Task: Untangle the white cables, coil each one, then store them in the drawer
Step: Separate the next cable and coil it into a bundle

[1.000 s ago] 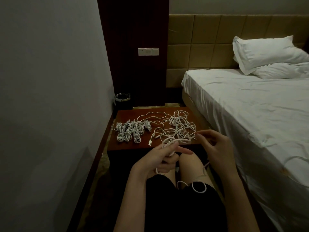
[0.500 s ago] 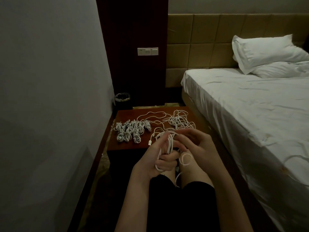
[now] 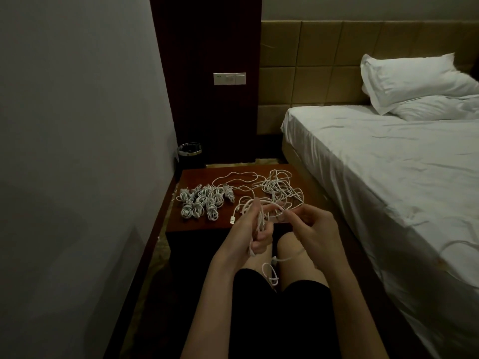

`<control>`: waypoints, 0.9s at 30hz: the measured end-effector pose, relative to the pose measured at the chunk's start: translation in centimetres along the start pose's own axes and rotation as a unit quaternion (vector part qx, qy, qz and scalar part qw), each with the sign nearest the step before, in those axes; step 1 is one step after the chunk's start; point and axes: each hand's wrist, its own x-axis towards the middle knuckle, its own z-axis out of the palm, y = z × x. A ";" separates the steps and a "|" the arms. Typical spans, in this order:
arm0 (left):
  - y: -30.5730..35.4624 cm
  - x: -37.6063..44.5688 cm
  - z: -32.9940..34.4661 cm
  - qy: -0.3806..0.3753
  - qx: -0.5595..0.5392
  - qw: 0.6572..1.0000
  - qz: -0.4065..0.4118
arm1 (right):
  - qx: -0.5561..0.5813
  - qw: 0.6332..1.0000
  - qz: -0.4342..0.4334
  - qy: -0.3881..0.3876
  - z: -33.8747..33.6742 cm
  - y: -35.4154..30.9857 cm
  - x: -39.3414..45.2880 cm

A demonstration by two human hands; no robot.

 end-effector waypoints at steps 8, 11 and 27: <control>-0.2 0.3 0.2 0.038 0.014 0.999 0.033 | 0.007 0.995 -0.024 -0.095 0.6 0.2 -0.2; -0.3 0.7 -0.4 0.110 0.005 0.992 0.056 | 0.019 0.987 0.018 -0.156 -0.2 0.8 0.1; -1.3 1.3 -0.1 0.156 -0.237 0.956 0.068 | -0.005 0.980 0.027 -0.195 0.4 1.3 -0.5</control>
